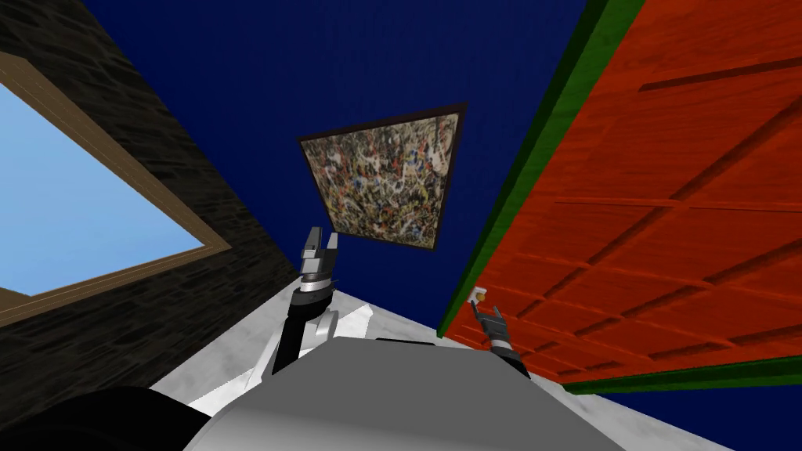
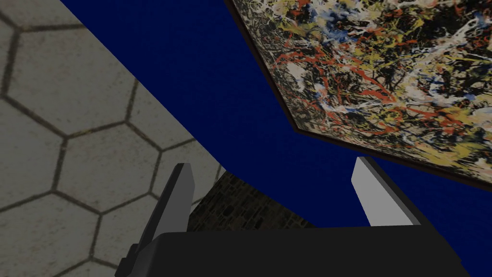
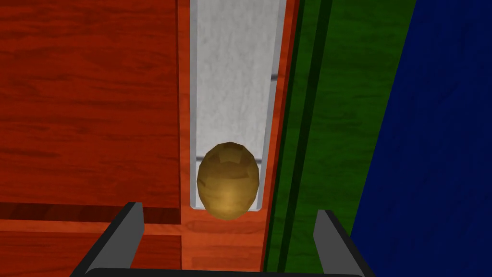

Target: Pull the door open

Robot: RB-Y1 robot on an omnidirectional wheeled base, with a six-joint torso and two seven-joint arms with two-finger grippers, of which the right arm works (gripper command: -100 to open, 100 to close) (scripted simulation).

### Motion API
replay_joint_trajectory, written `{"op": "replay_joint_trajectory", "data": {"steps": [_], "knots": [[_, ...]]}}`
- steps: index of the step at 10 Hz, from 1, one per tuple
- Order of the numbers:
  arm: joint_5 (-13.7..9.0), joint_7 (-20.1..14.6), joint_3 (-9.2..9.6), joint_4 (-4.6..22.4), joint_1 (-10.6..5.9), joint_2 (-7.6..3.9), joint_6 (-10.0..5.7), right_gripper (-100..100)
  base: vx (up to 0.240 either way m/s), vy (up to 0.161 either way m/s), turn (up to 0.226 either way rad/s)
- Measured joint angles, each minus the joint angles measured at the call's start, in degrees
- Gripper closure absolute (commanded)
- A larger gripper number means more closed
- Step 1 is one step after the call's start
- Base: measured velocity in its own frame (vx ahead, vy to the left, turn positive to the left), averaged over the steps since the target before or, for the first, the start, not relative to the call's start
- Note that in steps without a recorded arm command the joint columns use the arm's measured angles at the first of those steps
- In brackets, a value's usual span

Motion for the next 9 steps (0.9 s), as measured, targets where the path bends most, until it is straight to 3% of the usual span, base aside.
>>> {"op": "replay_joint_trajectory", "data": {"steps": [1, 3, 4, 9], "knots": [[-1.4, 0.56, -1.28, 2.47, -0.6, -0.85, -1.07, -100, 0.087, -0.004, 0.07], [-2.52, -0.04, -2.03, 1.36, 0.81, -0.96, -0.34, -100, 0.043, 0.024, 0.112], [-2.63, -0.13, -2.17, 1.49, 1.02, -1.02, -0.19, 100, -0.014, 0.001, -0.036], [-2.55, -0.03, -2.1, 1.35, 0.87, -1.01, -0.36, 100, -0.003, -0.004, -0.002]]}}
